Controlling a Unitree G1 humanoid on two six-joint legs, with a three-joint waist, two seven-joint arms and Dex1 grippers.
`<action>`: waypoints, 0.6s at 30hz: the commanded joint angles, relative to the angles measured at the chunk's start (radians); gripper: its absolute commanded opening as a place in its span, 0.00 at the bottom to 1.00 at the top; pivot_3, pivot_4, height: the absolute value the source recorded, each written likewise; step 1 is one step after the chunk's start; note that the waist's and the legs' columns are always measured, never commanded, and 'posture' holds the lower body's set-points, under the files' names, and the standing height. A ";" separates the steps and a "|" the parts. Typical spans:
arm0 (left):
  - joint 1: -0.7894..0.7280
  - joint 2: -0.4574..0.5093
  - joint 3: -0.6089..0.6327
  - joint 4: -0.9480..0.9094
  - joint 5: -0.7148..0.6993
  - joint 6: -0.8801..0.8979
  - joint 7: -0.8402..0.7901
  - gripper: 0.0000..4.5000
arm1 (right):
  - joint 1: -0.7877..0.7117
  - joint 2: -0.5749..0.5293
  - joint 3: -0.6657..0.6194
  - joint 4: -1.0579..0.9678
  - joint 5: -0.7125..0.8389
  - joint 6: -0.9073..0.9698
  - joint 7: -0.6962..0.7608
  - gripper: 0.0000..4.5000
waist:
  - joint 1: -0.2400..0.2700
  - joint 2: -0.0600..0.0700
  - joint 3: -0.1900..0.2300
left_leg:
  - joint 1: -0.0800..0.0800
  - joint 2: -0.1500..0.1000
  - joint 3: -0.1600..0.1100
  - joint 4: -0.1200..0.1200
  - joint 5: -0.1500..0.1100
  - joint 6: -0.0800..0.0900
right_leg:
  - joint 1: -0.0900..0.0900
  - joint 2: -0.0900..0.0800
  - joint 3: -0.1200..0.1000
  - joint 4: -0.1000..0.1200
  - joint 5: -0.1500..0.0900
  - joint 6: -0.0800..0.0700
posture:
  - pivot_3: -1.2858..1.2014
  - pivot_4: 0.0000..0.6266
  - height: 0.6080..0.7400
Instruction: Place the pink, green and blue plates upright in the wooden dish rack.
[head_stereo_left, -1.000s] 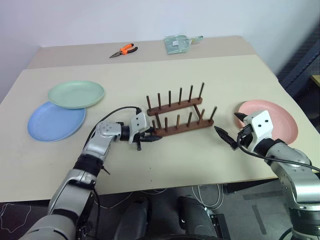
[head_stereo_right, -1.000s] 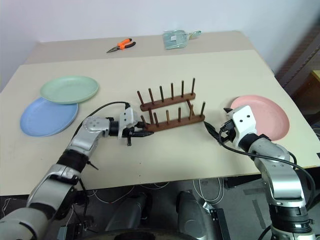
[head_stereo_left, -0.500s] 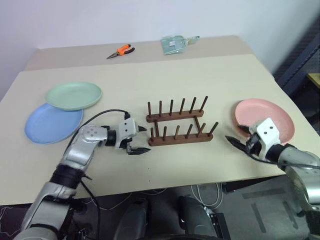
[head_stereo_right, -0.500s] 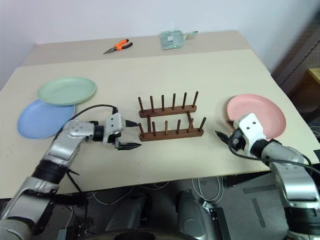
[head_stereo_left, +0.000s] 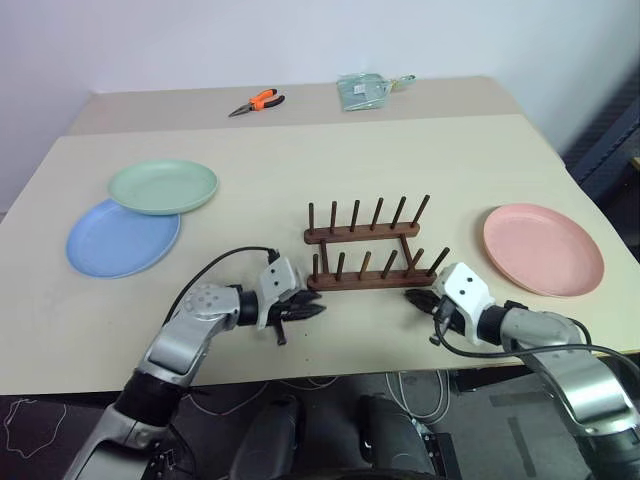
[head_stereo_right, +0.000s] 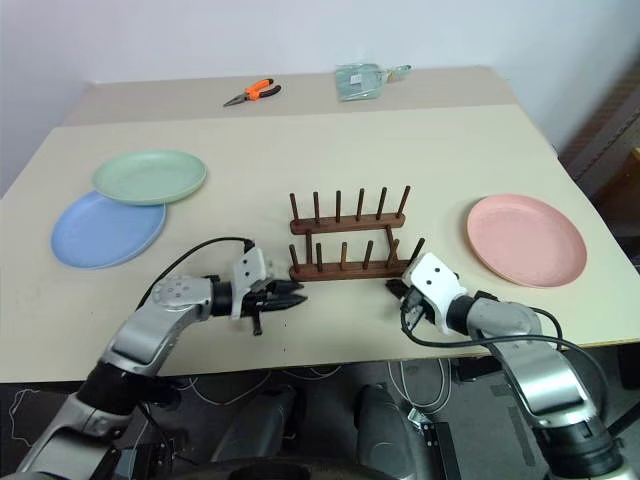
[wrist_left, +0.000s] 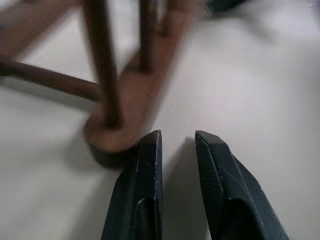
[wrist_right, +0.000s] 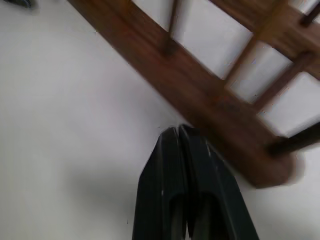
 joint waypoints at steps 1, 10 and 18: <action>-0.050 -0.033 0.030 0.158 0.076 -0.035 0.150 0.24 | -0.086 0.048 0.013 0.102 -0.074 -0.031 -0.085 0.00 | -0.004 -0.001 -0.001 | 0.001 0.000 0.000 0.000 0.000 0.000 | 0.000 0.000 0.000 0.000 0.000 0.000 | 0.52 0.24 0.98; -0.166 -0.106 0.049 0.359 0.085 -0.127 0.230 0.24 | -0.287 0.147 0.029 0.376 -0.154 -0.117 -0.171 0.00 | -0.007 -0.001 -0.002 | 0.007 0.000 0.000 -0.002 0.000 0.000 | 0.005 0.001 0.000 0.001 0.002 0.003 | 0.52 0.24 0.98; -0.160 -0.110 0.041 0.373 0.091 -0.157 0.228 0.23 | -0.300 0.160 0.006 0.405 -0.158 -0.151 -0.175 0.19 | -0.010 -0.001 -0.003 | 0.008 0.000 0.000 -0.002 0.000 0.000 | 0.006 0.001 0.000 0.001 0.002 0.003 | 0.52 0.24 0.98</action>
